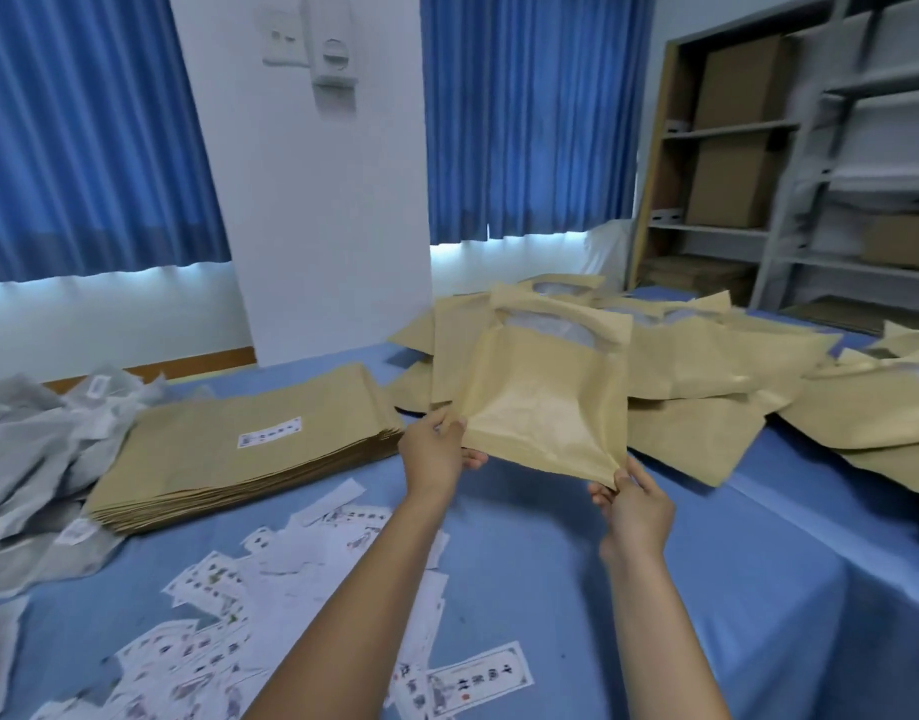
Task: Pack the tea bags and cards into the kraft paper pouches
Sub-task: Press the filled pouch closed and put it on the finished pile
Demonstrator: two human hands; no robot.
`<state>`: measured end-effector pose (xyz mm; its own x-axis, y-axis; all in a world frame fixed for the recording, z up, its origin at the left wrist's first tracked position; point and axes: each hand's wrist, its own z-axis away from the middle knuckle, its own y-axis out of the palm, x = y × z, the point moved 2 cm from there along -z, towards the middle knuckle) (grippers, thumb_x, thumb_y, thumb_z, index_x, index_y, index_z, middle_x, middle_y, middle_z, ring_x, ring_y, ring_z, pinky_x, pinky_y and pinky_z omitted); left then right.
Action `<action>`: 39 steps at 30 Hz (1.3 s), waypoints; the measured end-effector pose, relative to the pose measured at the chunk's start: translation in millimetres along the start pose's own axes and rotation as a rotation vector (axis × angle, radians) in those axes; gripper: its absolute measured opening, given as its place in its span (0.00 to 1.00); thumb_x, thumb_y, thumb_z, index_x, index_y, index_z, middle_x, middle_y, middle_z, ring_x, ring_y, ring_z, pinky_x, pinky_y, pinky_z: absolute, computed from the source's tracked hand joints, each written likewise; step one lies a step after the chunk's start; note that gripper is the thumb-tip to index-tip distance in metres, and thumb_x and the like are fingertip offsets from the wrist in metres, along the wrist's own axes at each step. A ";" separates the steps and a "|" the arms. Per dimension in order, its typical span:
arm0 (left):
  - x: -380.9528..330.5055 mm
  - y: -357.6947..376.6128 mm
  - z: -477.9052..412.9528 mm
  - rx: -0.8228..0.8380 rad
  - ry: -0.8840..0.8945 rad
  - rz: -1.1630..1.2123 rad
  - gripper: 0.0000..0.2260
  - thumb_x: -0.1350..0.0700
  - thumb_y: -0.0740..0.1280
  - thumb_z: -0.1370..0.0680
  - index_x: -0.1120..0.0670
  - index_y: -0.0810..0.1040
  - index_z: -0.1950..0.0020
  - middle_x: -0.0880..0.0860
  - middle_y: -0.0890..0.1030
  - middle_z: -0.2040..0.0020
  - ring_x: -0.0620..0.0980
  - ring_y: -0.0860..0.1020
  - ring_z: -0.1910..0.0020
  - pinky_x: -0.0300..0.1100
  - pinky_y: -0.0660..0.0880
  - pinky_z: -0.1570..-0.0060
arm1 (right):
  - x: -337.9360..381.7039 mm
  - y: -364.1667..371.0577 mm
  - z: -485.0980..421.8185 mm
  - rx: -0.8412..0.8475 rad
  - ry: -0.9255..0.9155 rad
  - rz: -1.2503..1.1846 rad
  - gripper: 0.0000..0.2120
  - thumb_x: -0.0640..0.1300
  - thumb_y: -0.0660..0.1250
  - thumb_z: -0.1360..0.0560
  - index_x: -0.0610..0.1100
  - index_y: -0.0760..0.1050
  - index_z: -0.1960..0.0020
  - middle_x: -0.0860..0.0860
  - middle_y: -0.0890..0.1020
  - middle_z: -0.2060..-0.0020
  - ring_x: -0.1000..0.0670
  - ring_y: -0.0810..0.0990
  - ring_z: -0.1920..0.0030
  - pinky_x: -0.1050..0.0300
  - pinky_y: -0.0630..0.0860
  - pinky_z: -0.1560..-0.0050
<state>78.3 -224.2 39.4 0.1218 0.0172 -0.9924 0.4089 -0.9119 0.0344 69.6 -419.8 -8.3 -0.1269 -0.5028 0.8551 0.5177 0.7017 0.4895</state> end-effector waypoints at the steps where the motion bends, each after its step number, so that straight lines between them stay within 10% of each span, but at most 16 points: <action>1: -4.7 15.5 -3.3 0.042 0.006 0.013 0.05 0.64 0.62 0.21 0.57 0.77 0.52 0.56 0.79 0.61 0.47 0.78 0.78 0.34 0.74 0.77 | 3.8 -3.5 -7.0 -0.027 -0.006 -0.041 0.15 0.31 0.57 0.21 0.46 0.77 0.45 0.47 0.81 0.62 0.53 0.75 0.75 0.65 0.73 0.75; 4: -26.7 63.3 -17.3 0.157 -0.155 0.404 0.04 0.68 0.61 0.21 0.63 0.75 0.51 0.60 0.77 0.54 0.52 0.80 0.67 0.35 0.78 0.70 | 26.0 3.2 -35.5 -0.017 -0.060 -0.228 0.13 0.30 0.56 0.21 0.37 0.77 0.45 0.46 0.81 0.56 0.52 0.78 0.68 0.65 0.76 0.70; 8: -54.4 108.2 -31.2 0.460 -0.336 0.813 0.30 0.72 0.60 0.22 0.58 0.54 0.23 0.66 0.70 0.34 0.62 0.75 0.38 0.48 0.75 0.42 | 62.6 48.8 -66.7 0.311 0.009 -0.557 0.13 0.40 0.60 0.19 0.37 0.70 0.35 0.45 0.75 0.37 0.46 0.75 0.37 0.55 0.72 0.34; 11: -50.8 111.4 -25.3 0.435 -0.061 0.225 0.23 0.68 0.65 0.24 0.59 0.68 0.29 0.60 0.78 0.42 0.58 0.78 0.41 0.44 0.74 0.40 | 57.8 62.7 -79.4 0.427 0.091 -0.617 0.26 0.38 0.59 0.19 0.35 0.54 0.25 0.42 0.65 0.28 0.44 0.69 0.30 0.52 0.66 0.30; 16: -6.9 25.9 -55.0 -0.011 0.435 -0.805 0.22 0.58 0.69 0.25 0.58 0.69 0.32 0.57 0.73 0.37 0.55 0.71 0.37 0.43 0.69 0.42 | 8.9 61.8 -56.5 0.605 0.174 -0.413 0.14 0.33 0.55 0.19 0.35 0.66 0.35 0.42 0.79 0.42 0.43 0.80 0.42 0.51 0.75 0.43; 20: 27.8 -58.2 -69.9 -0.061 -0.007 -1.650 0.44 0.43 0.67 0.25 0.59 0.43 0.23 0.67 0.58 0.28 0.62 0.59 0.28 0.53 0.62 0.33 | -21.0 74.3 -24.0 0.643 0.255 -0.286 0.09 0.33 0.55 0.19 0.35 0.72 0.44 0.39 0.82 0.45 0.42 0.83 0.47 0.54 0.80 0.50; 25: 35.4 -105.8 -58.3 -0.001 0.139 -1.794 0.27 0.58 0.64 0.23 0.60 0.57 0.27 0.53 0.78 0.41 0.51 0.78 0.44 0.39 0.71 0.53 | -51.0 108.8 23.8 0.743 0.332 -0.110 0.12 0.33 0.53 0.19 0.31 0.71 0.41 0.37 0.82 0.47 0.42 0.83 0.49 0.56 0.80 0.51; 28: 21.3 -126.9 -34.1 -0.023 0.212 -1.729 0.13 0.61 0.63 0.24 0.54 0.73 0.39 0.51 0.80 0.47 0.52 0.80 0.48 0.40 0.71 0.57 | -74.3 130.3 61.0 0.819 0.418 -0.001 0.12 0.35 0.54 0.19 0.30 0.70 0.40 0.34 0.79 0.43 0.40 0.82 0.47 0.55 0.80 0.49; 36: 10.2 -224.6 37.8 -0.062 0.791 -0.948 0.20 0.77 0.67 0.34 0.61 0.83 0.47 0.58 0.83 0.49 0.58 0.81 0.46 0.36 0.70 0.44 | -118.1 178.0 157.7 0.979 0.729 -0.169 0.19 0.48 0.58 0.19 0.37 0.71 0.34 0.39 0.79 0.41 0.41 0.79 0.42 0.44 0.72 0.36; 39: 21.9 -259.0 43.2 0.073 0.641 -0.931 0.12 0.64 0.63 0.22 0.62 0.81 0.42 0.55 0.79 0.40 0.56 0.74 0.36 0.32 0.65 0.37 | -143.6 182.5 180.8 0.885 0.664 -0.030 0.13 0.35 0.56 0.19 0.35 0.72 0.36 0.42 0.83 0.50 0.45 0.82 0.51 0.52 0.81 0.55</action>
<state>-64.0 -5.3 3.6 0.2475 0.8896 -0.3838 0.5313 -0.4559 -0.7141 29.3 -128.3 -10.8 0.4871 -0.5107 0.7085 -0.2998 0.6641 0.6849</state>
